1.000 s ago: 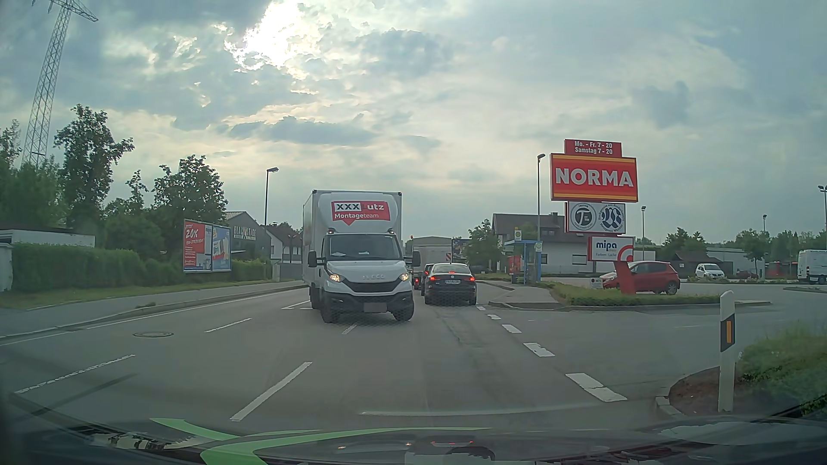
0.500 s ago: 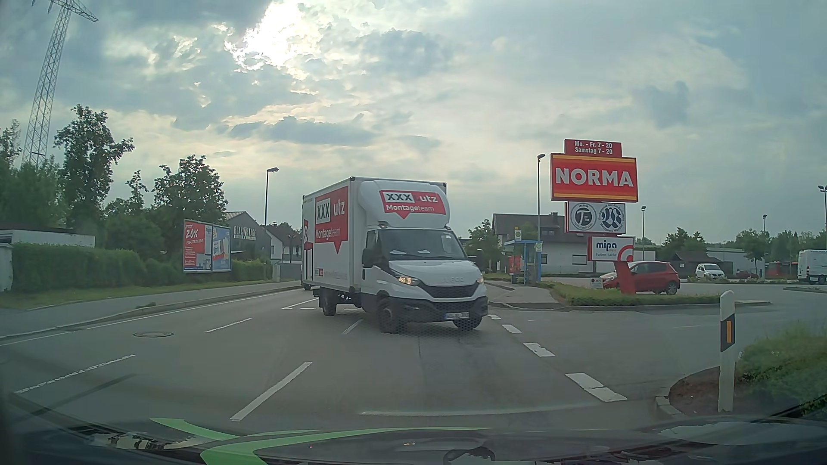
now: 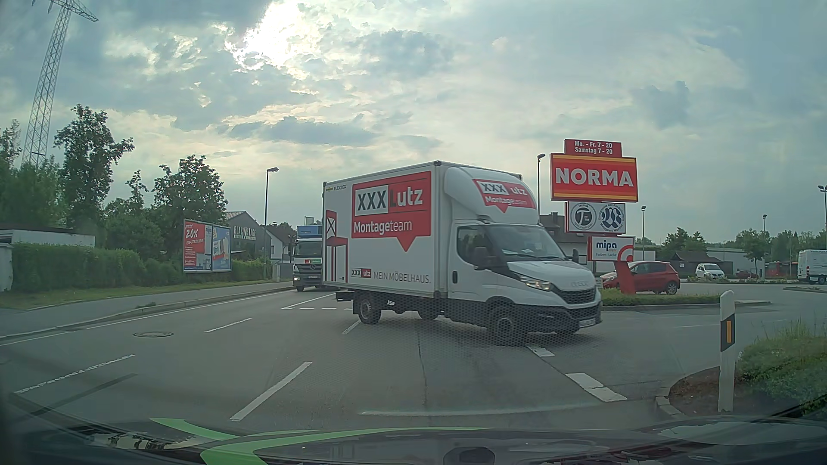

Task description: Follow the waypoints while adhering to traffic rules and regulations

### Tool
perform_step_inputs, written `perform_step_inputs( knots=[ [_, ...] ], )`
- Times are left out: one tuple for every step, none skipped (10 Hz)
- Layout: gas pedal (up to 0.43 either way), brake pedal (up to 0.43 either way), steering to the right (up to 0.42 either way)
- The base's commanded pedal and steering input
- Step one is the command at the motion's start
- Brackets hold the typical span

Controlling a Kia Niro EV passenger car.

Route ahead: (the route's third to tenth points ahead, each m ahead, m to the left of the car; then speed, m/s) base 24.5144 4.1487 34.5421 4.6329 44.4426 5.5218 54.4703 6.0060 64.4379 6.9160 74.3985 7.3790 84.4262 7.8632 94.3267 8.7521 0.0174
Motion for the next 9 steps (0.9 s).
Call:
perform_step_inputs(
  knots=[
    [0.000, 0.268, 0.002],
    [0.000, 0.274, 0.003],
    [0.000, 0.268, 0.003],
    [0.000, 0.268, 0.002],
    [0.000, 0.268, 0.002],
    [0.000, 0.268, 0.002],
    [0.000, 0.268, 0.003],
    [0.000, 0.268, 0.002],
    [0.000, 0.268, 0.002]
  ],
)
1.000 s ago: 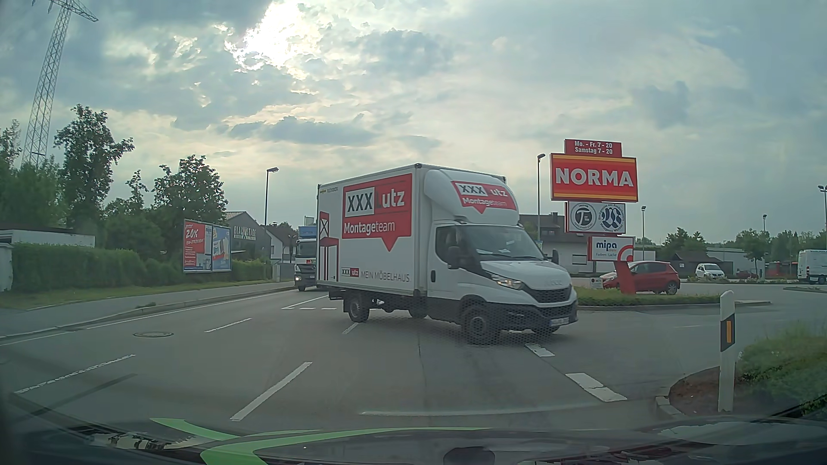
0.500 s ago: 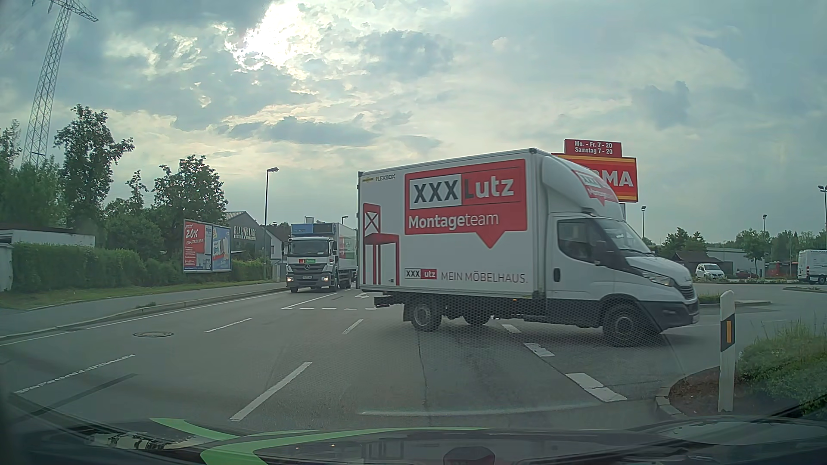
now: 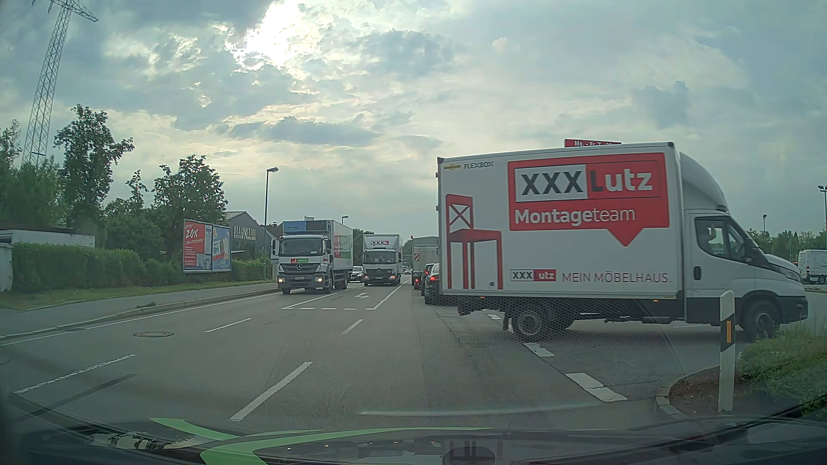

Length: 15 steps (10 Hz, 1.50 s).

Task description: Follow the waypoints while adhering to traffic rules and regulations

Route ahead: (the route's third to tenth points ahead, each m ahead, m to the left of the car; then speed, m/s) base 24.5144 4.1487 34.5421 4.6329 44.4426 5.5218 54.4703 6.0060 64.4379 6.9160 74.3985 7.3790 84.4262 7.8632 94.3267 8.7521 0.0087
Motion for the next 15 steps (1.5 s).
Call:
perform_step_inputs(
  knots=[
    [0.000, 0.268, 0.002],
    [0.000, 0.268, 0.002],
    [0.000, 0.268, 0.003],
    [0.000, 0.268, 0.002],
    [0.000, 0.268, 0.003],
    [0.000, 0.268, 0.003],
    [0.000, 0.268, 0.003],
    [0.000, 0.268, 0.002],
    [0.000, 0.268, 0.002],
    [0.000, 0.268, 0.002],
    [0.000, 0.268, 0.002],
    [0.000, 0.268, 0.002],
    [0.000, 0.268, 0.003],
    [0.000, 0.274, 0.002],
    [0.000, 0.268, 0.002]
  ],
)
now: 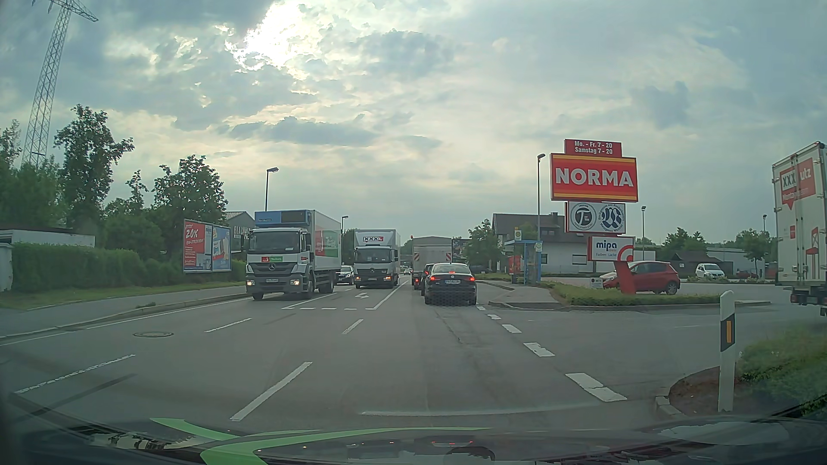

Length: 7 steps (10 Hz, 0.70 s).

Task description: Follow the waypoints while adhering to traffic rules and regulations

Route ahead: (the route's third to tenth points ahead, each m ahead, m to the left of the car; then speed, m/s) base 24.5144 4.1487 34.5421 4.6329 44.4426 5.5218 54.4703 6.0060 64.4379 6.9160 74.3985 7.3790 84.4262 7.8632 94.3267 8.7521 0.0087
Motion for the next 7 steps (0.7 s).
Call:
perform_step_inputs(
  knots=[
    [0.000, 0.268, 0.003],
    [0.000, 0.268, 0.002],
    [0.000, 0.268, 0.002],
    [0.000, 0.274, 0.003],
    [0.000, 0.268, 0.003],
    [0.000, 0.268, 0.002],
    [0.000, 0.268, 0.003]
  ],
)
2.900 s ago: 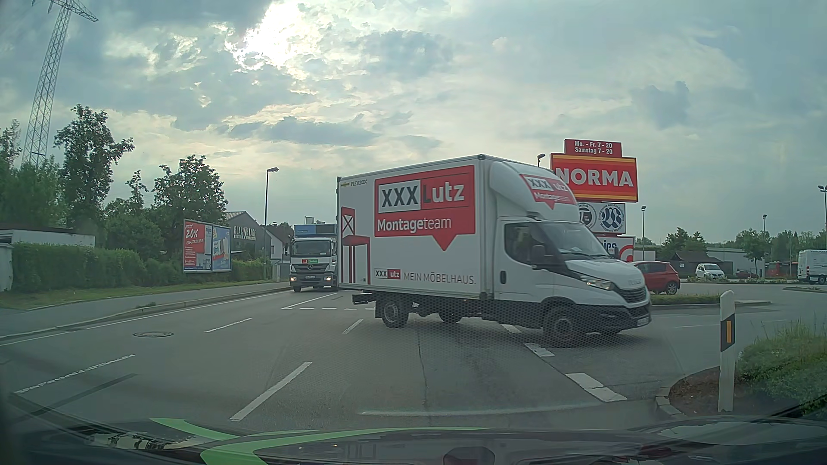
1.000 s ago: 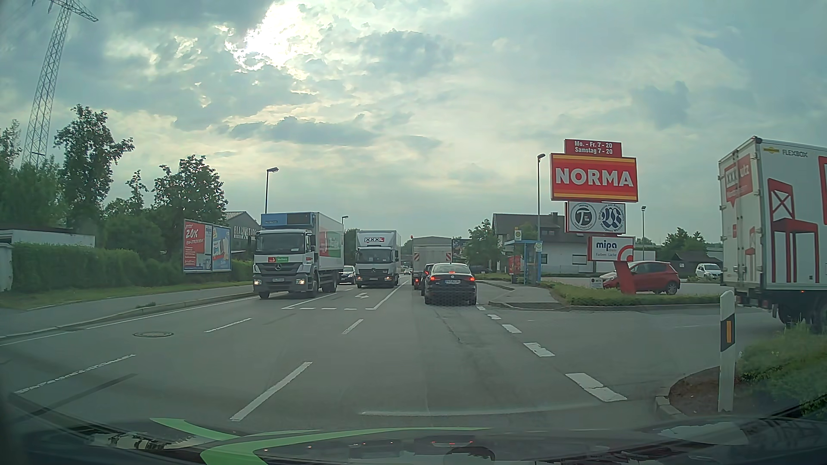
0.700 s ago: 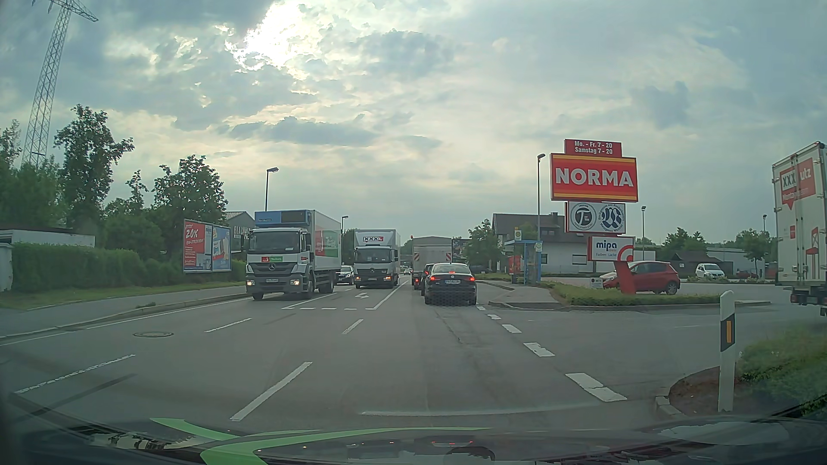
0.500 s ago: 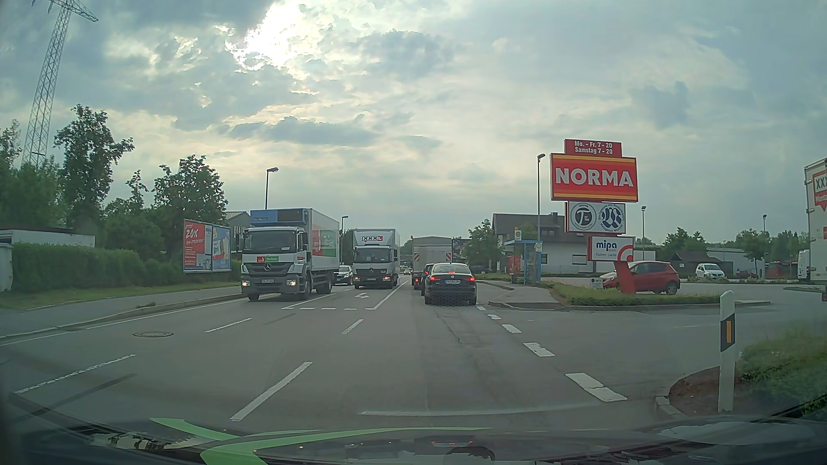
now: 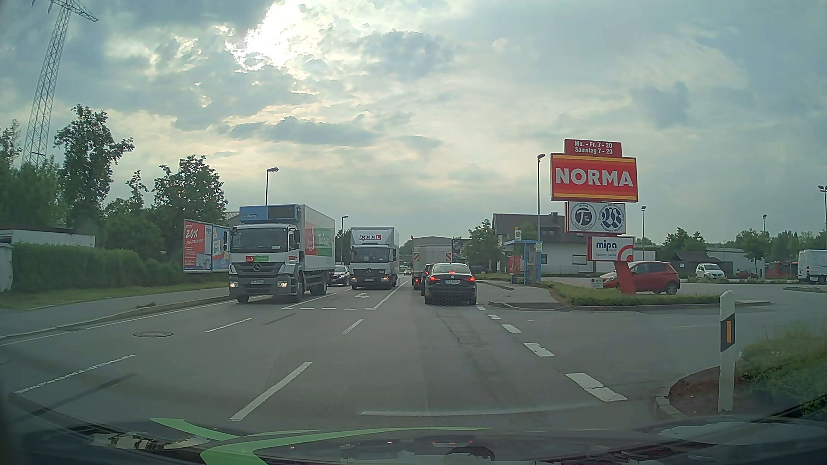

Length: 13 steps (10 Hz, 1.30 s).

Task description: Follow the waypoints while adhering to traffic rules and regulations

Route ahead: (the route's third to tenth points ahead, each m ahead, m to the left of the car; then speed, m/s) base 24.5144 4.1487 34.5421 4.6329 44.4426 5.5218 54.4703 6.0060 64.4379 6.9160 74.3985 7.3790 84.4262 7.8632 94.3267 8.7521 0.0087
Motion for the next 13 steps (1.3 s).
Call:
perform_step_inputs(
  knots=[
    [0.000, 0.268, 0.002],
    [0.000, 0.268, 0.002],
    [0.000, 0.268, 0.002],
    [0.000, 0.268, 0.002],
    [0.000, 0.268, 0.002],
    [0.000, 0.268, 0.003],
    [0.000, 0.268, 0.002],
    [0.000, 0.268, 0.003],
    [0.000, 0.268, 0.002],
    [0.000, 0.268, 0.002],
    [0.000, 0.268, 0.002],
    [0.000, 0.268, 0.003],
    [0.000, 0.268, 0.002]
  ],
)
